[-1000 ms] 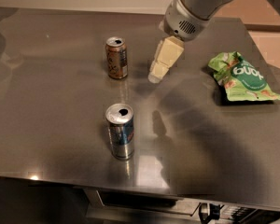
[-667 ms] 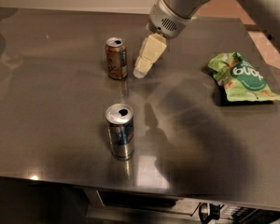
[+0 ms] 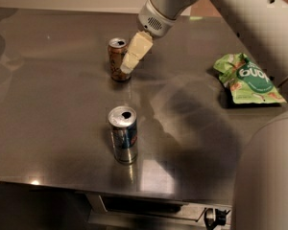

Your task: Knock orange can over

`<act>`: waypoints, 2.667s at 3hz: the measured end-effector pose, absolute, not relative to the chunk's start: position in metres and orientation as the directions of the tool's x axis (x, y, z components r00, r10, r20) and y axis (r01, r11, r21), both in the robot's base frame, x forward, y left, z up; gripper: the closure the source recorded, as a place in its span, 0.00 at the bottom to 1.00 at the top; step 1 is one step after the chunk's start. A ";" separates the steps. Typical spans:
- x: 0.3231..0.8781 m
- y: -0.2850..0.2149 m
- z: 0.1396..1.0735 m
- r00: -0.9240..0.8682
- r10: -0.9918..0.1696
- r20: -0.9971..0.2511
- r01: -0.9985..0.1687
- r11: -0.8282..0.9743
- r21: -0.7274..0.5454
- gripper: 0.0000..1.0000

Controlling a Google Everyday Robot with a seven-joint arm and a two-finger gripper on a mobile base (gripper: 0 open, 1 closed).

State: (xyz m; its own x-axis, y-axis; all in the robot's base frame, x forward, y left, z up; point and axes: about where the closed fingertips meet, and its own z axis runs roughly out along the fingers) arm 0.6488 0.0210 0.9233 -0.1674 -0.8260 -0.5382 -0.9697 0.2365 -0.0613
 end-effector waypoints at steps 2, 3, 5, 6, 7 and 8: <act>0.673 0.046 0.916 -0.183 -0.743 -0.644 -0.954 0.293 -0.067 0.00; 0.680 0.055 0.919 -0.158 -0.706 -0.690 -0.946 0.309 -0.100 0.00; 0.684 0.068 0.914 -0.149 -0.685 -0.713 -0.951 0.298 -0.088 0.42; 0.682 0.067 0.910 -0.150 -0.689 -0.709 -0.956 0.285 -0.074 0.65; 0.672 0.053 0.928 -0.137 -0.692 -0.709 -0.961 0.266 -0.074 0.88; 0.654 0.029 0.962 -0.100 -0.727 -0.679 -0.968 0.229 -0.102 1.00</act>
Offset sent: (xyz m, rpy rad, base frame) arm 0.0379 0.0346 -0.0026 0.2017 -0.1089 -0.0833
